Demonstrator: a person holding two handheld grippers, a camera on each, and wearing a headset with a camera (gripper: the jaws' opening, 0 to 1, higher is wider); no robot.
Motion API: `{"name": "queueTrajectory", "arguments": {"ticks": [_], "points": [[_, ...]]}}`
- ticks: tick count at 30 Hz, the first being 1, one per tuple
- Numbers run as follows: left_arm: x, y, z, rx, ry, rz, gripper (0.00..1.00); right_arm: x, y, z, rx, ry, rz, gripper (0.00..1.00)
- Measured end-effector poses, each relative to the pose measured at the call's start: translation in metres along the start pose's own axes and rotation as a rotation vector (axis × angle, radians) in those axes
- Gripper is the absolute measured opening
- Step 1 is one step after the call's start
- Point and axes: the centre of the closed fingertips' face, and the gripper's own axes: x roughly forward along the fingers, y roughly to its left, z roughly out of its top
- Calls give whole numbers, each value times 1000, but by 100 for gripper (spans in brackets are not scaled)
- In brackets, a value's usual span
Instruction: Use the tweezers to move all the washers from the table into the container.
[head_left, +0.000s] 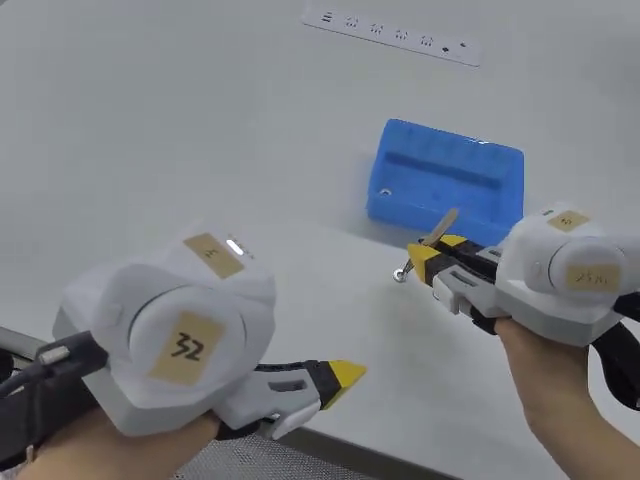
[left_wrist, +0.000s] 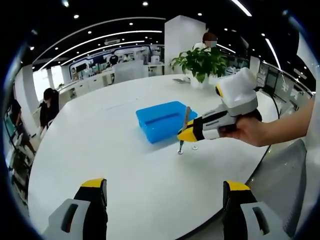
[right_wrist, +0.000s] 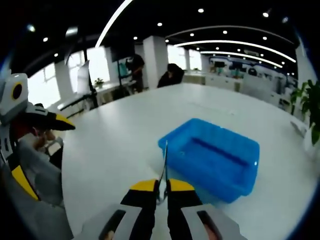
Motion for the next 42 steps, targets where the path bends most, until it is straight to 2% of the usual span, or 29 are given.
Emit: {"name": "queueTrajectory", "arguments": {"ticks": [9,16,24,27,31,36,39,42], "points": [[1,0,-1,3,5,-1,99,-1,3,-2,-36,2,12,3],[0,-1,0,6,-1,-2,99,0,-1,-1,27,17,31,2],[-3,-2,4,18,-11,-9,99,-7,9,9,43,11,49,2],[-4,-3,7,28,-17,-16,99,-13,12,18,41,-1,51,2],[-4,-6,8,47,-18,-30,99,-22,11,39,40,-50,47,2],[-4,-8,8,58,-16,-33,99,-28,0,68,20,-104,20,2],[-3,-8,7,56,-11,-33,99,-27,-9,86,-23,-131,4,2],[-3,-8,6,57,-10,-34,99,-22,-16,92,-46,-133,-12,2]]}}
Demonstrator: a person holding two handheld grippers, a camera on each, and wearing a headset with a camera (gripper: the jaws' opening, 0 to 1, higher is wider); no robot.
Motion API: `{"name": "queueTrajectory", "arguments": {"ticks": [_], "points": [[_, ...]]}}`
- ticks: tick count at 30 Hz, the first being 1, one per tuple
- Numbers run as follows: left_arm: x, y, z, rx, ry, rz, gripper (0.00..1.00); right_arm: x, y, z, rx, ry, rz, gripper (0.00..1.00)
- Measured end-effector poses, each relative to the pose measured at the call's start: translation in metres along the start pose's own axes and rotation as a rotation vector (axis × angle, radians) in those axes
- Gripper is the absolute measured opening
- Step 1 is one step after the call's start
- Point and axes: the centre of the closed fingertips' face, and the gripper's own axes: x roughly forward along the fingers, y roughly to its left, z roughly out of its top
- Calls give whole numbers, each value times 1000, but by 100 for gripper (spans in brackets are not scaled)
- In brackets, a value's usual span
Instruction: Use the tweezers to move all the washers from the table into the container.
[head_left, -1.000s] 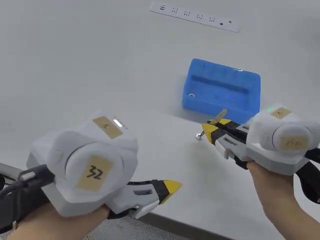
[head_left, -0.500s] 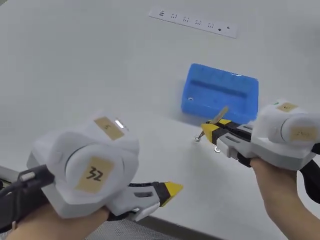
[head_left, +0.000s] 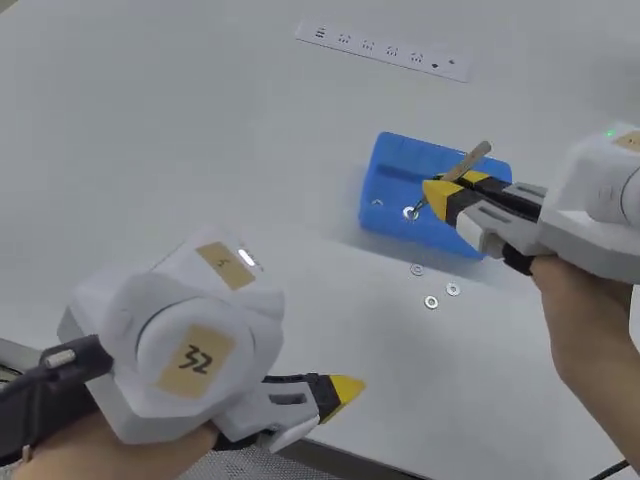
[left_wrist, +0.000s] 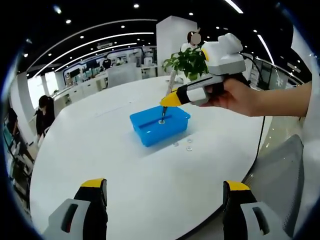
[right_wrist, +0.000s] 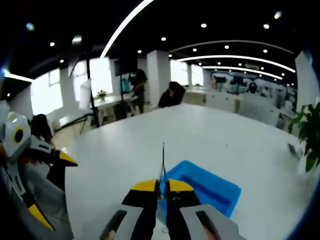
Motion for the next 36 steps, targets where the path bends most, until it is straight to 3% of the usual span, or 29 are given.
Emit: {"name": "queueTrajectory", "arguments": {"ticks": [8,14,21,33,34,35,36], "points": [[0,2,-2,4,9,3,99,22,-16,-2,8,5,-20,2],[2,2,-4,10,20,4,99,48,-21,-26,13,67,-17,2],[3,1,-6,11,32,-2,99,64,-26,-42,-11,109,-29,3],[5,1,-10,11,48,-5,99,77,-28,-58,-59,144,-37,3],[6,1,-10,12,49,-6,99,78,-29,-54,-71,106,-44,3],[6,0,-10,13,49,-6,99,78,-28,-60,-55,136,-42,3],[5,1,-9,17,46,-2,99,78,-27,-58,-50,127,-43,3]]}}
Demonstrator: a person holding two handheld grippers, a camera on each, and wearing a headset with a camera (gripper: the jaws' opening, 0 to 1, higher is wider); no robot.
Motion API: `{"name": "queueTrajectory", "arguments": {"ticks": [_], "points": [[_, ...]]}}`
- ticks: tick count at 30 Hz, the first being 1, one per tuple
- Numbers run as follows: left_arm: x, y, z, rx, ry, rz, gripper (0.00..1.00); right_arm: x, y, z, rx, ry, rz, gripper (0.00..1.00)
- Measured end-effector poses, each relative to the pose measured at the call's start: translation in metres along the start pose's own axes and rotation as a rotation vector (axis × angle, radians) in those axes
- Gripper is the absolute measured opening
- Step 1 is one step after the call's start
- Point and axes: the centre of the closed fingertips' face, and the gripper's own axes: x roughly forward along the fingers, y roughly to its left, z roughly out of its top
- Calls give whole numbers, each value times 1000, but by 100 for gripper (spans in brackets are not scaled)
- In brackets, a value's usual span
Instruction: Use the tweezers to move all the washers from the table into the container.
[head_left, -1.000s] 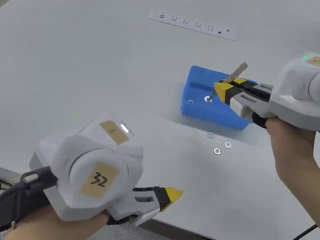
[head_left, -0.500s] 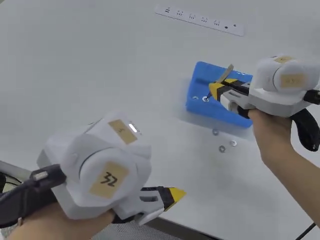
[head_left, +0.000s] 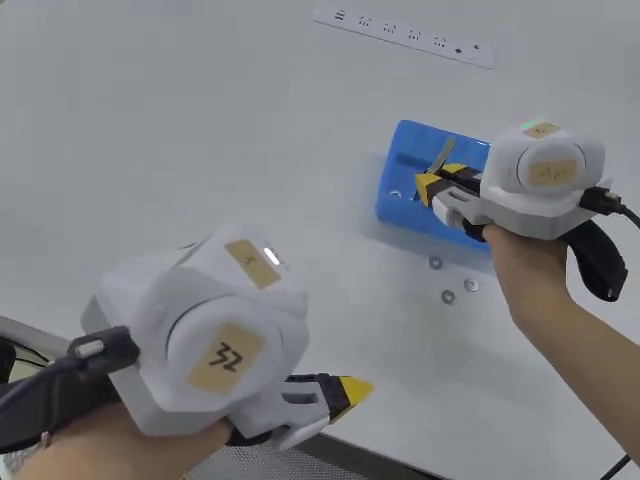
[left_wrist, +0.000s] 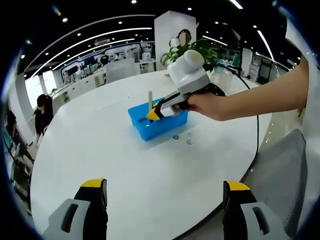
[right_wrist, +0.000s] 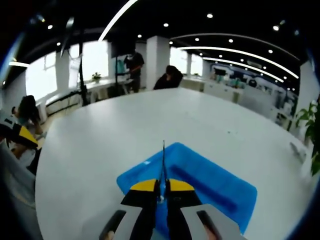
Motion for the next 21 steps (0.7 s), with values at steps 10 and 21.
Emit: {"name": "queueTrajectory", "arguments": {"ticks": [10,21], "points": [[-2,-2,3,4,-9,-2,99,-14,0,5,33,-28,-1,4],[-1,-7,6,17,-13,-9,99,-65,0,29,108,-130,-27,3]]}}
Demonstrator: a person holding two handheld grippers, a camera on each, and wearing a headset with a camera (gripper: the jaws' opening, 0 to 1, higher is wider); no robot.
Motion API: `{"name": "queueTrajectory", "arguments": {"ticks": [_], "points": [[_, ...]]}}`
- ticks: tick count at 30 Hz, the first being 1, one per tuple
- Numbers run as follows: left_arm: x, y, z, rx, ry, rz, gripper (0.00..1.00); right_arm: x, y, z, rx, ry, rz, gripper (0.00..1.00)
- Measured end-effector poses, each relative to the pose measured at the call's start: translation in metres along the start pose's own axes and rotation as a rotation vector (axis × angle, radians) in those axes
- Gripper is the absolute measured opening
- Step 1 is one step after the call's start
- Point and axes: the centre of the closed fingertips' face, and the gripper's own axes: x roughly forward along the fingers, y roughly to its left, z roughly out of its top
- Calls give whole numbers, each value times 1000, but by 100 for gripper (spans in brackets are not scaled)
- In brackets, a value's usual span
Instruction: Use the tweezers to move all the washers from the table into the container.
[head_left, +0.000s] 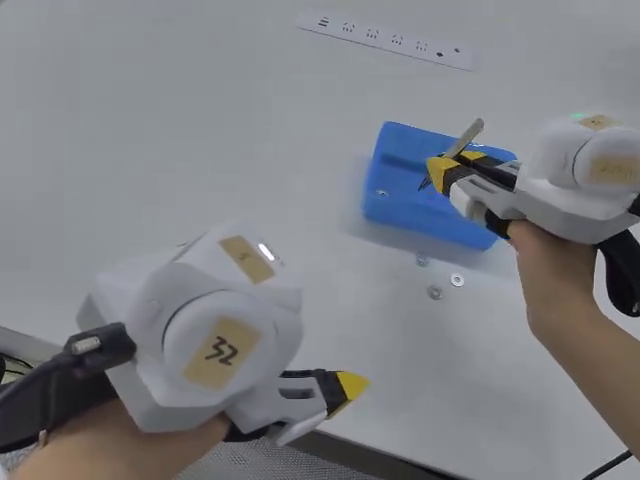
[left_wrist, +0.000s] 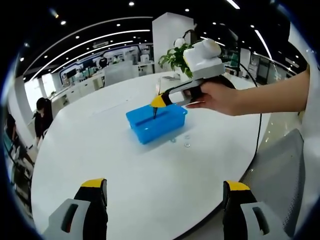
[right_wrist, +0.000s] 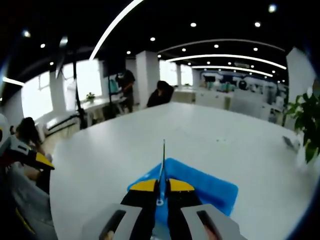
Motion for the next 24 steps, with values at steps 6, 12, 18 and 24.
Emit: {"name": "queueTrajectory", "arguments": {"ticks": [6,12,18,24], "points": [[1,-4,0,16,7,-11,99,-18,0,-4,10,-6,-14,4],[0,-4,0,18,6,-13,99,-30,6,-19,47,16,-4,3],[1,-5,0,26,10,-12,97,-29,11,-44,50,61,5,3],[1,-6,2,18,3,-19,98,-21,11,-59,55,91,3,4]]}}
